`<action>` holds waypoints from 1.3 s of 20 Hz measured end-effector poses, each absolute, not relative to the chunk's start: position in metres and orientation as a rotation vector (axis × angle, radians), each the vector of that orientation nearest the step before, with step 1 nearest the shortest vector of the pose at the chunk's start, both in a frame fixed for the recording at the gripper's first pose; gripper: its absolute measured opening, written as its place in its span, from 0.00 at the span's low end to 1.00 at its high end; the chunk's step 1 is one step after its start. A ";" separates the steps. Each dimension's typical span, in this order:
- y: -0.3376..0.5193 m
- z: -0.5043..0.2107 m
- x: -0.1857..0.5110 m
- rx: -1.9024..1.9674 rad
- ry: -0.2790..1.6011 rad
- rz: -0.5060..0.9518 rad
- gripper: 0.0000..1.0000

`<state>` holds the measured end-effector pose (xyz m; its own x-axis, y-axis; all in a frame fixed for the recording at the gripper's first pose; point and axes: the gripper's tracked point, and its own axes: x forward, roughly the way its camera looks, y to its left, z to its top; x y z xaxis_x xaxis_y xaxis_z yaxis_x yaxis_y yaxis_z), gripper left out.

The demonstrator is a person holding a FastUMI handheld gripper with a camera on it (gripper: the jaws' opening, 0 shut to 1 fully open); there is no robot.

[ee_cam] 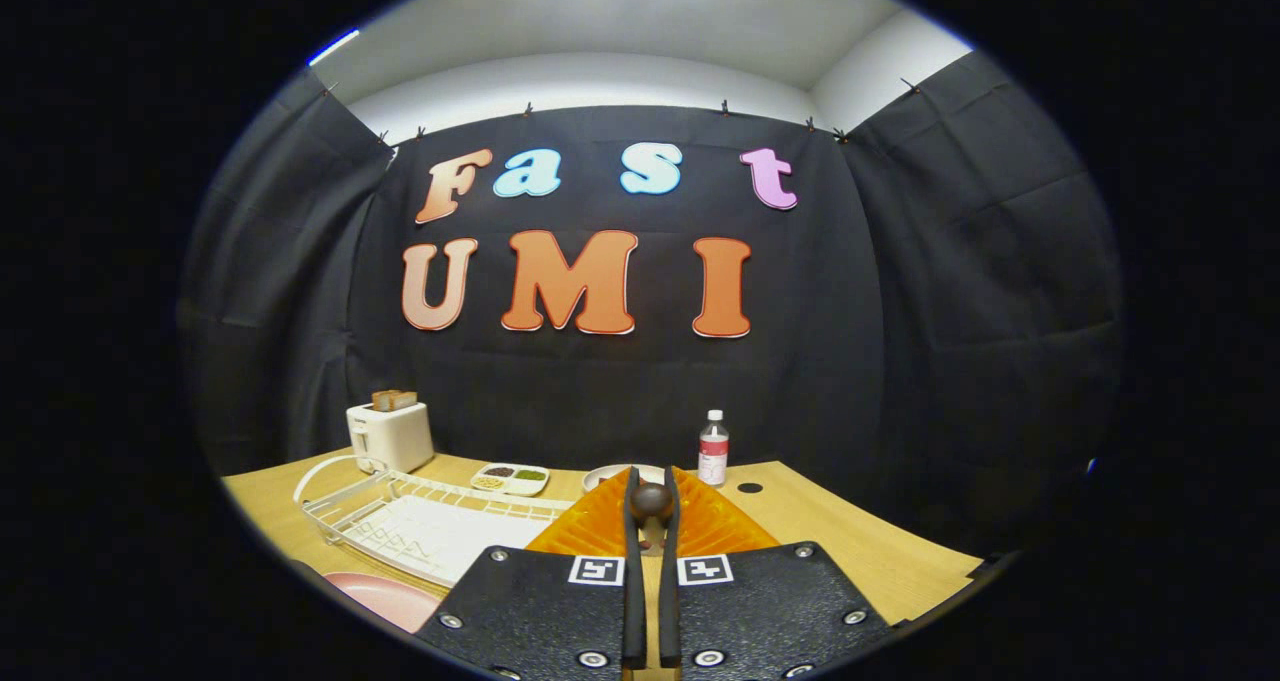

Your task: Take the plate from the dish rack, then take the spoon from the basket and place it into the plate.

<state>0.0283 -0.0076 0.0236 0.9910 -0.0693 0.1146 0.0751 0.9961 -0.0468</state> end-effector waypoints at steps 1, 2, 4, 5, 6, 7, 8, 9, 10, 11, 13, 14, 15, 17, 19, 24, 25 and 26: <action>0.002 0.021 0.022 -0.051 -0.108 -0.059 0.05; 0.011 0.018 0.016 -0.052 -0.102 -0.044 0.05; 0.029 0.012 0.005 -0.055 -0.088 -0.019 0.05; 0.038 0.010 -0.001 -0.052 -0.083 -0.008 0.05; 0.048 0.007 -0.006 -0.046 -0.079 0.007 0.05; 0.058 0.003 -0.012 -0.042 -0.074 0.023 0.05; 0.067 -0.001 -0.017 -0.038 -0.067 0.038 0.05; 0.077 -0.006 -0.021 -0.038 -0.059 0.056 0.05; 0.087 -0.012 -0.025 -0.040 -0.051 0.071 0.05; 0.096 -0.018 -0.029 -0.041 -0.042 0.086 0.05; 0.115 -0.032 -0.036 -0.040 -0.021 0.118 0.05; 0.124 -0.039 -0.037 -0.040 -0.009 0.133 0.05; 0.131 -0.047 -0.038 -0.037 0.003 0.143 0.05; 0.146 -0.062 -0.038 -0.029 0.026 0.162 0.05; 0.157 -0.072 -0.037 -0.020 0.037 0.173 0.05; 0.179 -0.094 -0.028 -0.008 0.050 0.196 0.05; 0.184 -0.098 -0.026 -0.008 0.053 0.203 0.05; 0.189 -0.100 -0.023 -0.009 0.056 0.212 0.05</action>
